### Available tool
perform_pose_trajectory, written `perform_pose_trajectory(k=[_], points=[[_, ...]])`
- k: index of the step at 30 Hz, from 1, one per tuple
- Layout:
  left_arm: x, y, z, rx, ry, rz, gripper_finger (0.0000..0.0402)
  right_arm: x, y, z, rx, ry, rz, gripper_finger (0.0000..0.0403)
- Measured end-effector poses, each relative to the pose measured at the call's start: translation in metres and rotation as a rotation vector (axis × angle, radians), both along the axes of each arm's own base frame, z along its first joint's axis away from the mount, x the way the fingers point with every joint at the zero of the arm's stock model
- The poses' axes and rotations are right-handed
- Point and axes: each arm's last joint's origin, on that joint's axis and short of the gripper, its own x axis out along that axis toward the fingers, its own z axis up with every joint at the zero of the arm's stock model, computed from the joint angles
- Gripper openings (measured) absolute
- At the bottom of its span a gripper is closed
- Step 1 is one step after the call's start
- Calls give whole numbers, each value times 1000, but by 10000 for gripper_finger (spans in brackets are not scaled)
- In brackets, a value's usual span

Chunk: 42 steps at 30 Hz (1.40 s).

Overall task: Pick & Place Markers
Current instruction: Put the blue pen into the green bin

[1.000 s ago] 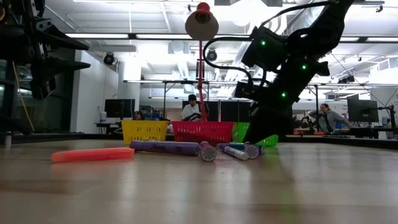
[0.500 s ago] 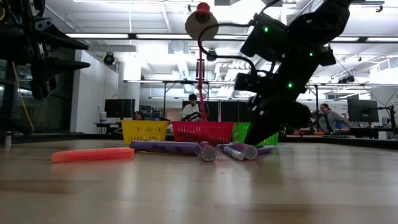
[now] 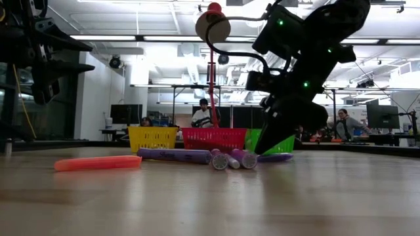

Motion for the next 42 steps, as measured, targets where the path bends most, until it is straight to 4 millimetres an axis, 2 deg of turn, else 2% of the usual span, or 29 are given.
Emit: perform_pose_trajectory(k=[5, 8, 14, 19, 21, 25, 29, 34, 38, 42], points=[[0, 0, 0, 0, 0, 0, 147, 11, 1, 18, -16, 38, 31, 0], [0, 0, 0, -3, -1, 0, 147, 17, 3, 31, 33, 51, 19, 0], [0, 0, 0, -34, -7, 1, 147, 26, 4, 60, 376, 75, -313, 0], [0, 0, 0, -14, -3, 1, 147, 34, 5, 73, 609, 13, -567, 1], [0, 0, 0, -12, -2, -4, 147, 34, 5, 73, 651, 5, -638, 1], [0, -2, 0, -10, 0, -56, 147, 32, 5, 71, 658, 34, -654, 15], [0, -3, 0, 4, 7, -102, 147, 30, 0, 70, 625, 47, -658, 64], [0, -4, 0, 4, 8, -134, 147, 32, -18, 67, 619, 48, -663, 137], [0, -4, 1, 22, 10, -137, 147, 41, -29, 52, 628, 59, -624, 175], [0, -4, 1, 26, 10, -138, 147, 43, -32, 32, 627, 129, -675, 182]])
